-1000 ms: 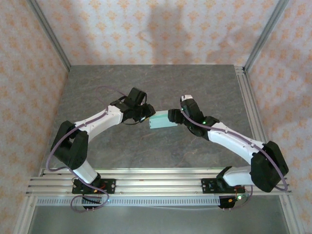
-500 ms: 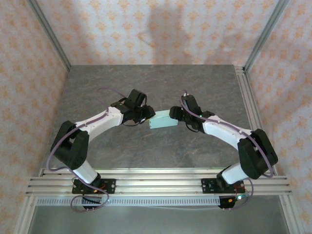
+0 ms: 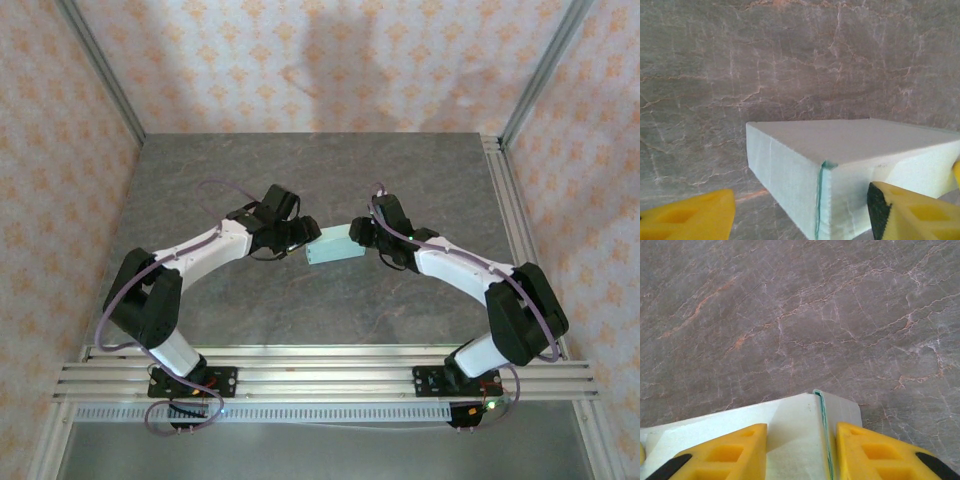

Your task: Fold the paper box

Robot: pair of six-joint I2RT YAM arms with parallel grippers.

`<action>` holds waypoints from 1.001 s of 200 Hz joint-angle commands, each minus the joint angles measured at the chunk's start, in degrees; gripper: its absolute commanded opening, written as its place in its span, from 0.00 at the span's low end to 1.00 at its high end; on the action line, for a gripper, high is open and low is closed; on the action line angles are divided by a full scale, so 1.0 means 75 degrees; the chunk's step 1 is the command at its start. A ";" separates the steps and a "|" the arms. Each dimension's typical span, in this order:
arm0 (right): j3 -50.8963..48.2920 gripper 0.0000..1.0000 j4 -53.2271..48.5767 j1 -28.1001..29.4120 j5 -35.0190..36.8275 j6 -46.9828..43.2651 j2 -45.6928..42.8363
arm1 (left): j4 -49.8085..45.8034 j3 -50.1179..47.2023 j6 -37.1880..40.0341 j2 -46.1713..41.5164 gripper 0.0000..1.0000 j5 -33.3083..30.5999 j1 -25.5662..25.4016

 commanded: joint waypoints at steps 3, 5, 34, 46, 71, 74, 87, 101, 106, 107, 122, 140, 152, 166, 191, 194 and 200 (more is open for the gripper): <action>-0.0182 0.37 -0.0532 -0.0041 0.0275 0.0040 0.0327 | -0.0735 0.0020 0.0211 -0.0389 0.79 -0.0089 -0.0008; -0.0186 0.37 -0.0526 -0.0049 0.0270 0.0042 0.0343 | -0.0743 0.0017 0.0216 -0.0401 0.79 -0.0098 -0.0012; -0.0169 0.37 -0.0536 -0.0051 0.0280 0.0025 0.0388 | -0.0844 -0.0040 0.0307 -0.0365 0.67 -0.0086 -0.0006; -0.0150 0.37 -0.0553 -0.0051 0.0277 0.0008 0.0407 | -0.0821 -0.0154 0.0306 -0.0308 0.58 -0.0084 -0.0010; -0.0133 0.36 -0.0555 -0.0052 0.0185 -0.0047 0.0442 | -0.0598 -0.0427 0.0273 -0.0130 0.43 -0.0001 -0.0010; -0.0133 0.36 -0.0533 -0.0049 0.0157 -0.0060 0.0450 | -0.0564 -0.0455 0.0285 -0.0097 0.42 0.0028 -0.0004; -0.0157 0.37 -0.0431 -0.0051 0.0003 -0.0112 0.0496 | -0.0465 -0.0503 0.0314 0.0094 0.40 0.0158 -0.0003; -0.0161 0.37 -0.0374 -0.0052 -0.0206 -0.0190 0.0559 | -0.0369 -0.0554 0.0311 0.0274 0.38 0.0243 -0.0002; -0.0156 0.37 -0.0368 -0.0047 -0.0262 -0.0220 0.0576 | -0.0332 -0.0566 0.0328 0.0311 0.37 0.0274 -0.0008; -0.0156 0.37 -0.0368 -0.0044 -0.0272 -0.0218 0.0580 | -0.0330 -0.0568 0.0329 0.0322 0.37 0.0278 -0.0005; -0.0177 0.36 -0.0333 -0.0060 -0.0424 -0.0283 0.0594 | -0.0359 -0.0546 0.0397 0.0400 0.34 0.0252 -0.0008; -0.0212 0.32 -0.0292 -0.0128 -0.0623 -0.0324 0.0606 | -0.0420 -0.0510 0.0541 0.0492 0.29 0.0212 0.0009; -0.0271 0.28 -0.0229 -0.0198 -0.0744 -0.0339 0.0596 | -0.0438 -0.0515 0.0608 0.0570 0.25 0.0264 0.0016; -0.0337 0.21 -0.0157 -0.0283 -0.0883 -0.0324 0.0562 | -0.0422 -0.0545 0.0664 0.0633 0.23 0.0328 0.0027; -0.0366 0.11 -0.0156 -0.0368 -0.0978 -0.0301 0.0514 | -0.0390 -0.0586 0.0694 0.0681 0.17 0.0380 0.0042; -0.0358 0.10 -0.0165 -0.0365 -0.0983 -0.0308 0.0513 | -0.0399 -0.0583 0.0710 0.0680 0.17 0.0376 0.0045; -0.0350 0.07 -0.0167 -0.0364 -0.0986 -0.0307 0.0500 | -0.0387 -0.0587 0.0721 0.0674 0.16 0.0379 0.0055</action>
